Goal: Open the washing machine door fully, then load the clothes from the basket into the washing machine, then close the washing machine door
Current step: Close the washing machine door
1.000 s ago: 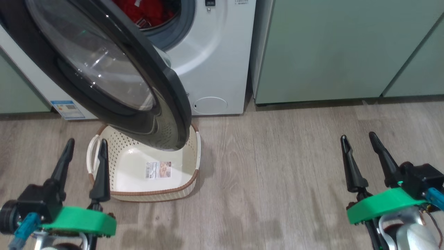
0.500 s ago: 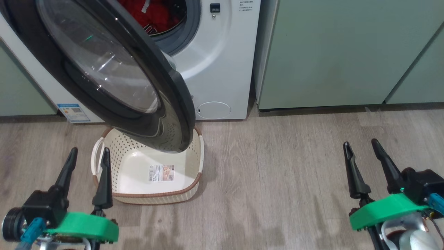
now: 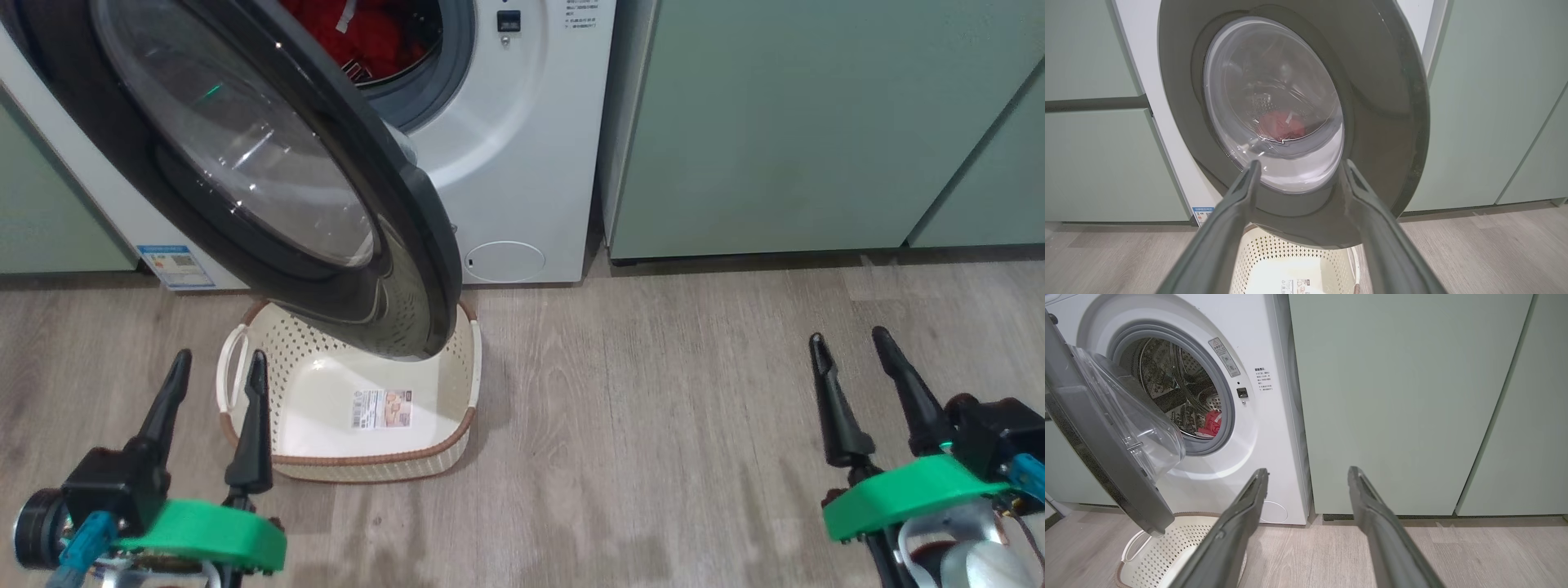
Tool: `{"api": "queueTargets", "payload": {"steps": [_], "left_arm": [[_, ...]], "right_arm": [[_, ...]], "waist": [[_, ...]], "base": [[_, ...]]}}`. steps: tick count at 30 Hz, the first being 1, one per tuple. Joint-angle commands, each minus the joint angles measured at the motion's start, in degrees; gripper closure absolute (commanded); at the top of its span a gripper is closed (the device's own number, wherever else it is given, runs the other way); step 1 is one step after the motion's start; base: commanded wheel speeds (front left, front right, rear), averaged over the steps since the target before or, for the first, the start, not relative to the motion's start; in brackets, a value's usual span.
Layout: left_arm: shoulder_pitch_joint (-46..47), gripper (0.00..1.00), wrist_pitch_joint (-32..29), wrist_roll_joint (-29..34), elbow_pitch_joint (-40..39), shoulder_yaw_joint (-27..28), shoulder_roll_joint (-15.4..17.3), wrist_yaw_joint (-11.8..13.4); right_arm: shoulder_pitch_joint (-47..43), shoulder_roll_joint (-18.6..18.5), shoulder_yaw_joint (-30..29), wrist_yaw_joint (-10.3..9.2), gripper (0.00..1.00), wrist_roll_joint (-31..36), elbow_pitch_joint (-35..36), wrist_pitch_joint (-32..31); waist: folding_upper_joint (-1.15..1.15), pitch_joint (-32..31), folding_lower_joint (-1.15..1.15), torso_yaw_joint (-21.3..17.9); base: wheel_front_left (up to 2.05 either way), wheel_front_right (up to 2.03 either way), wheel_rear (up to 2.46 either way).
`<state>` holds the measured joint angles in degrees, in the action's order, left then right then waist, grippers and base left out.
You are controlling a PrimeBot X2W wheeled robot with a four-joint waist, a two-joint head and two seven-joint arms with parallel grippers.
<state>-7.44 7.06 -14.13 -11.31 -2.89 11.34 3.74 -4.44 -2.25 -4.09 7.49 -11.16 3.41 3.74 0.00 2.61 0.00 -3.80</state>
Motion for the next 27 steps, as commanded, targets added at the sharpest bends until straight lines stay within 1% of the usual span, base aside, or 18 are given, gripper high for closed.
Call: {"api": "queueTargets", "payload": {"steps": [1, 2, 6, 9, 14, 17, 19, 24, 25, 27], "left_arm": [[1.5, 0.00, 0.0, 0.0, -1.7, 1.7, 0.8, 0.4], [1.5, 0.00, -0.1, 0.0, -1.6, 1.6, 0.8, 0.4], [1.7, 0.00, -0.2, -0.1, -1.6, 1.4, 0.8, 0.5], [2.1, 0.00, -0.3, -0.4, -1.5, 1.3, 0.9, 0.5], [3.4, 0.00, -0.1, -0.4, -1.5, 0.8, 1.2, 0.2], [4.5, 0.00, 0.2, -0.4, -1.3, 0.3, 1.0, 0.0], [5.1, 0.00, 0.4, -0.5, -1.1, -0.1, 0.8, 0.0], [6.1, 0.00, 0.5, -0.4, -0.5, -0.9, 0.7, -0.1], [6.1, 0.00, 0.5, -0.4, -0.5, -0.9, 0.7, -0.1], [6.6, 0.00, 0.9, -0.5, -0.4, -1.0, 0.6, -0.1]], "right_arm": [[1.0, -0.6, 1.1, 0.00, 0.78, -0.7, 2.0, 0.0], [1.0, -0.6, 1.0, 0.00, 1.00, -0.8, 1.9, 0.0], [1.2, -0.6, 0.9, 0.00, 1.00, -1.0, 1.5, -0.1], [1.7, -0.6, 0.7, 0.00, 1.00, -1.7, 0.6, 0.0], [5.4, -0.6, -0.8, 0.00, 1.00, -2.2, -2.3, 0.6], [10.0, -0.6, -2.7, 0.00, 1.00, -2.0, -3.3, 1.5], [14.1, -0.6, -2.7, 0.00, 1.00, -1.4, -2.7, 2.0], [24.4, -0.6, 0.5, 0.00, 1.00, -0.3, 1.2, 1.8], [24.4, -0.6, 0.5, 0.00, 1.00, -0.3, 1.2, 1.8], [27.8, -0.6, 3.2, 0.00, 1.00, -0.5, 3.4, 1.3]], "waist": [[0.00, -0.1, 0.00, 0.0], [0.00, -0.1, 0.00, 0.1], [0.00, -0.1, 0.00, 0.5], [0.00, 0.4, 0.00, 1.6], [0.00, 1.6, 0.00, 3.5], [0.00, 2.2, 0.00, 5.0], [0.00, 2.4, 0.00, 6.1], [0.00, 2.6, 0.00, 9.2], [0.00, 2.6, 0.00, 9.2], [0.00, 2.6, 0.00, 10.5]], "base": [[0.00, 0.00, 0.00], [0.00, 0.00, 0.00], [0.00, 0.00, 0.00], [0.00, 0.00, 0.00], [0.00, 0.00, 0.00], [0.00, 0.00, 0.00], [0.00, 0.00, 0.00], [0.00, 0.00, 0.00], [0.00, 0.00, 0.00], [0.00, 0.00, 0.00]]}}
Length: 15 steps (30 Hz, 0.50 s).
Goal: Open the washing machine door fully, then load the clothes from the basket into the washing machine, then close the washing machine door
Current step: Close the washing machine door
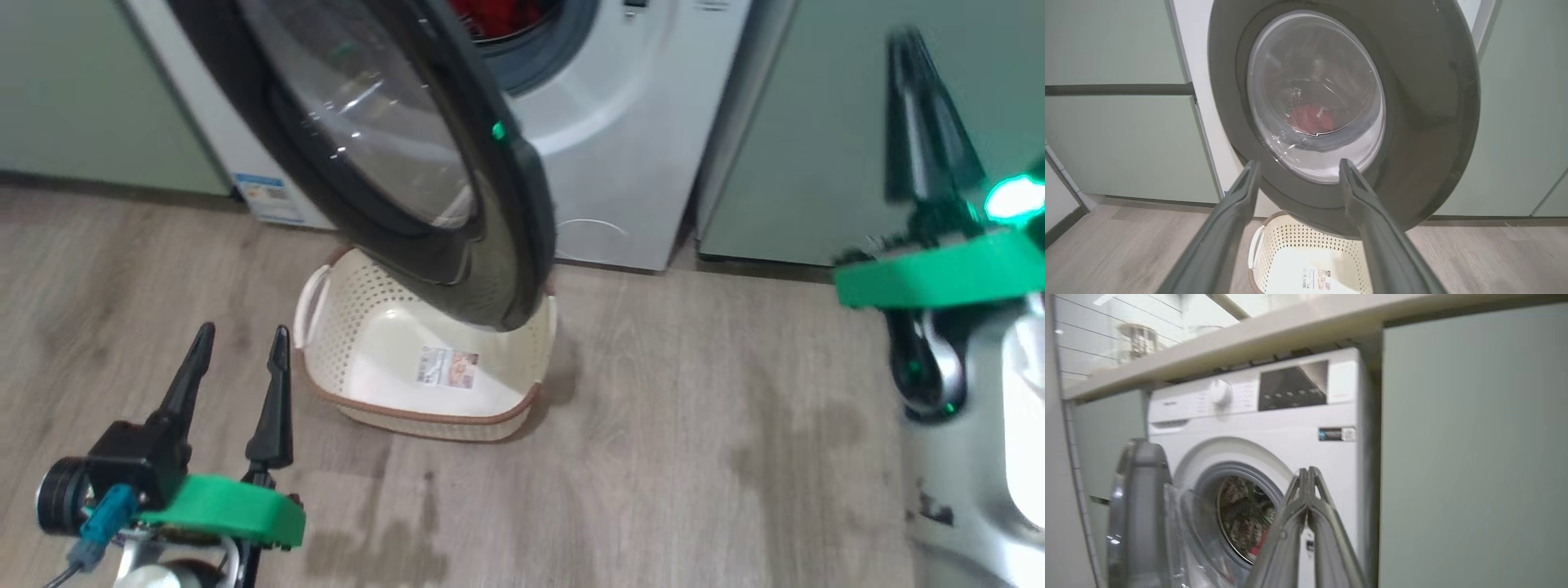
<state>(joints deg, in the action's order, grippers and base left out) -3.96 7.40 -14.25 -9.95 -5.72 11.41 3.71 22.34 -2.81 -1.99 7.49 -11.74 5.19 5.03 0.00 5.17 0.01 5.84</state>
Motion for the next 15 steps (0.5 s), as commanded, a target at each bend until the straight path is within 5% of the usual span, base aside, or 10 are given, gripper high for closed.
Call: {"api": "queueTargets", "payload": {"steps": [1, 15], "left_arm": [[3.4, 0.00, 0.6, -0.4, -1.7, 1.7, 0.4, -0.1], [5.9, 0.00, 2.2, -1.2, -0.3, 1.0, -0.5, 0.3]], "right_arm": [[2.4, -0.1, 2.7, 0.00, 1.00, -0.1, 2.7, -0.3], [3.9, -0.1, 28.1, 0.00, 1.00, -5.1, 3.7, -5.6]], "waist": [[0.00, -0.1, -0.01, 1.5], [0.00, 0.0, -0.01, 7.6]], "base": [[0.00, 0.00, 0.00], [0.00, 0.00, 0.00]]}}
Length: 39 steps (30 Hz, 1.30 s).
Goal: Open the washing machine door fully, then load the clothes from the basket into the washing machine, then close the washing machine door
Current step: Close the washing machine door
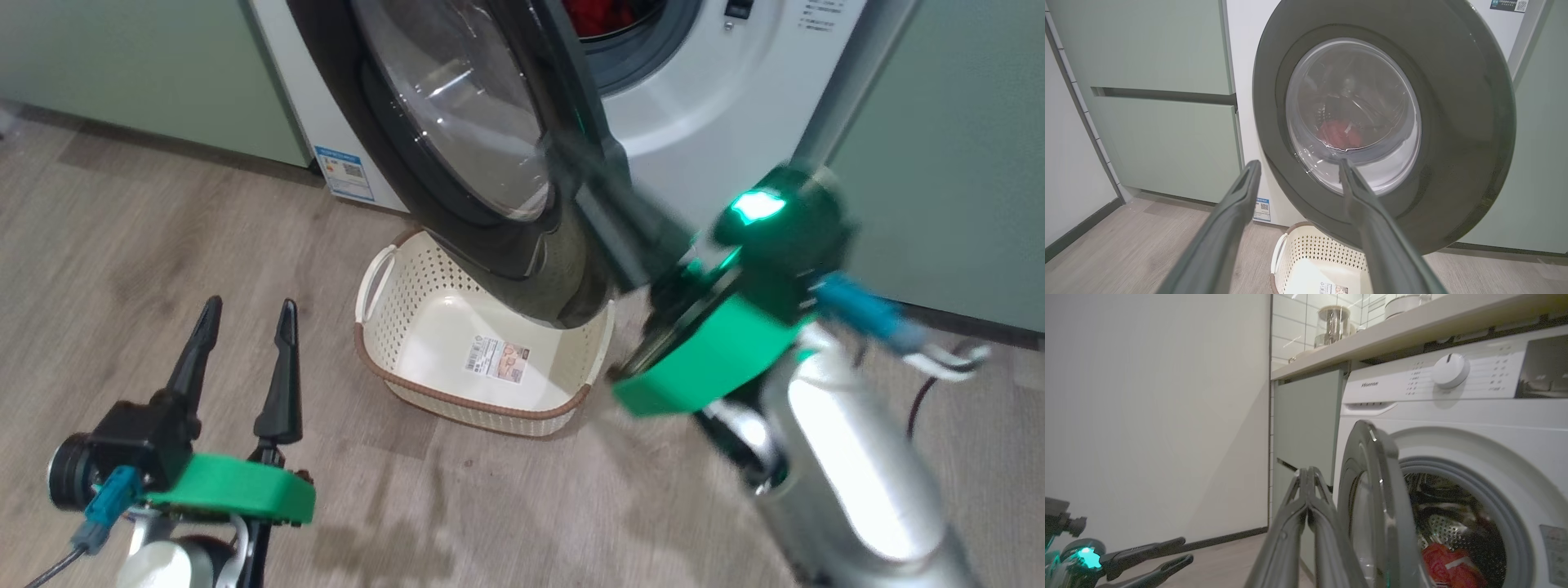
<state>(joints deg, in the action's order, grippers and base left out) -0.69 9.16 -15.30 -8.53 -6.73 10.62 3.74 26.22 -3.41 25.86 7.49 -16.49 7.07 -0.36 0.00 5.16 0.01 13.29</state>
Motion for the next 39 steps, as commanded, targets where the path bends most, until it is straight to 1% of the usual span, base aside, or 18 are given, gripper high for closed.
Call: {"api": "queueTargets", "payload": {"steps": [1, 6, 11, 19, 39], "left_arm": [[2.5, 0.00, 0.4, -0.2, -1.6, 2.0, 0.3, 0.3], [2.4, 0.00, 0.6, -0.4, -1.3, 2.1, 0.4, 0.7], [2.9, 0.00, 0.9, -0.6, -1.2, 2.1, 0.4, 0.8], [3.4, 0.00, 1.3, -0.9, -0.9, 2.0, 0.5, 0.9], [5.5, 0.00, 2.2, -1.5, -0.6, 2.1, 1.2, 1.2]], "right_arm": [[-0.7, 0.5, 1.5, 0.00, 1.00, -0.4, 0.9, -0.5], [-3.6, 0.5, 5.1, 0.00, 1.00, -1.7, -4.4, -1.5], [-3.6, 0.5, 5.9, 0.00, 1.00, -1.8, -10.4, -0.9], [-1.0, 0.5, 5.3, 0.00, 1.00, -2.6, -15.2, 1.1], [7.1, 0.5, 0.7, 0.00, 1.00, -3.1, -26.7, 5.2]], "waist": [[0.00, -0.1, -0.01, 0.3], [0.00, 0.5, -0.01, 0.9], [0.00, 1.2, -0.01, 1.0], [0.00, 1.6, -0.01, 0.8], [0.00, 4.8, -0.01, 0.0]], "base": [[0.00, 0.00, 0.00], [0.00, 0.00, 0.00], [0.00, 0.00, 0.00], [0.00, 0.00, 0.00], [0.00, 0.00, 0.00]]}}
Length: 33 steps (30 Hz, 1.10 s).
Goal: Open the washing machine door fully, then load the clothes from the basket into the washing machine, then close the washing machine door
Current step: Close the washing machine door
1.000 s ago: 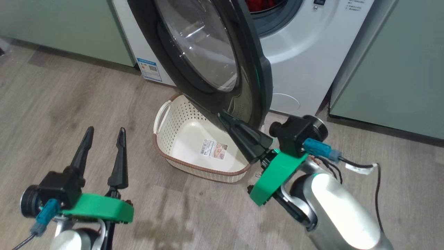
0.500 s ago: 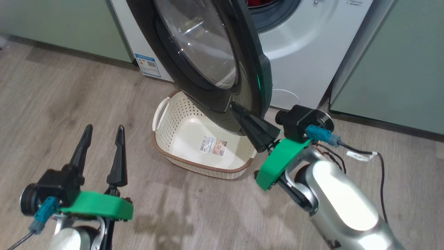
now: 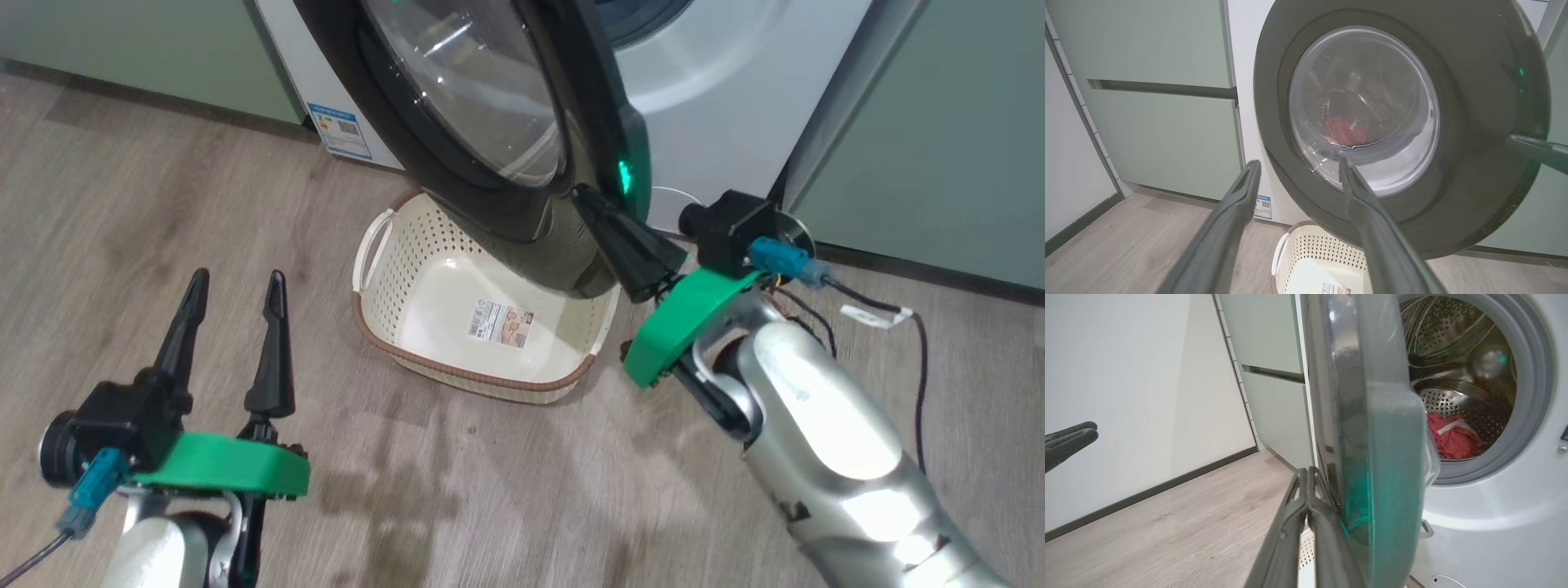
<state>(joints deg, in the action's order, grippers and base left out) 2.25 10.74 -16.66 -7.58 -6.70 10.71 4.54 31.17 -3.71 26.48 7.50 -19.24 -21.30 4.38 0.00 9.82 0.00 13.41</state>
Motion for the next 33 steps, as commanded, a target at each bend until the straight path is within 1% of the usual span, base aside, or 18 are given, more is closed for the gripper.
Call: {"api": "queueTargets", "payload": {"steps": [1, 6, 11, 17, 18, 19, 27, 33], "left_arm": [[2.6, 0.00, 0.6, -0.1, -1.6, 2.1, 1.2, 0.4], [3.6, 0.00, 0.9, -0.2, -2.1, 2.0, 1.3, 0.4], [5.6, 0.00, 1.4, -0.3, -2.4, 1.6, 1.0, 0.2], [8.6, 0.00, 2.5, -0.7, -1.9, 1.0, 0.1, -0.4], [9.4, 0.00, 2.9, -0.8, -1.5, 0.8, -0.3, -0.6], [9.7, 0.00, 3.1, -0.8, -1.4, 0.7, -0.4, -0.7], [11.9, 0.00, 3.9, -0.8, -0.2, 0.7, -1.3, -1.4], [12.7, 0.00, 4.1, -0.7, 0.6, 0.7, -1.9, -1.8]], "right_arm": [[2.6, 0.8, -0.3, -0.01, 1.00, -0.4, 1.2, 0.6], [6.2, 0.8, -2.0, -0.01, 1.00, -0.1, -1.4, 1.2], [12.5, 0.8, -3.5, -0.01, 1.00, 0.3, -5.2, 1.5], [21.4, 0.8, -5.9, -0.01, 1.00, 2.1, -12.7, 3.1], [24.1, 0.8, -7.2, -0.01, 1.00, 3.0, -15.6, 3.9], [25.5, 0.8, -7.9, -0.01, 1.00, 3.3, -16.8, 4.4], [34.5, -0.6, -13.2, -0.01, 1.00, 5.2, -25.3, 7.6], [38.4, -1.4, -16.2, -0.01, 1.00, 6.3, -29.3, 9.1]], "waist": [[0.00, 0.4, 0.00, -0.2], [0.00, 2.8, 0.00, -0.4], [0.00, 6.5, 0.00, 0.0], [0.00, 10.9, 0.00, 1.2], [0.00, 11.8, 0.00, 1.5], [0.00, 12.4, 0.00, 1.6], [0.00, 14.9, 0.00, 2.4], [0.00, 15.6, 0.00, 2.6]], "base": [[0.00, 0.00, 0.00], [0.00, 0.00, 0.00], [0.00, 0.00, 0.00], [0.00, 0.00, 0.00], [0.00, 0.00, 0.00], [0.00, 0.00, 0.00], [0.00, 0.00, 0.00], [0.00, 0.00, 0.00]]}}
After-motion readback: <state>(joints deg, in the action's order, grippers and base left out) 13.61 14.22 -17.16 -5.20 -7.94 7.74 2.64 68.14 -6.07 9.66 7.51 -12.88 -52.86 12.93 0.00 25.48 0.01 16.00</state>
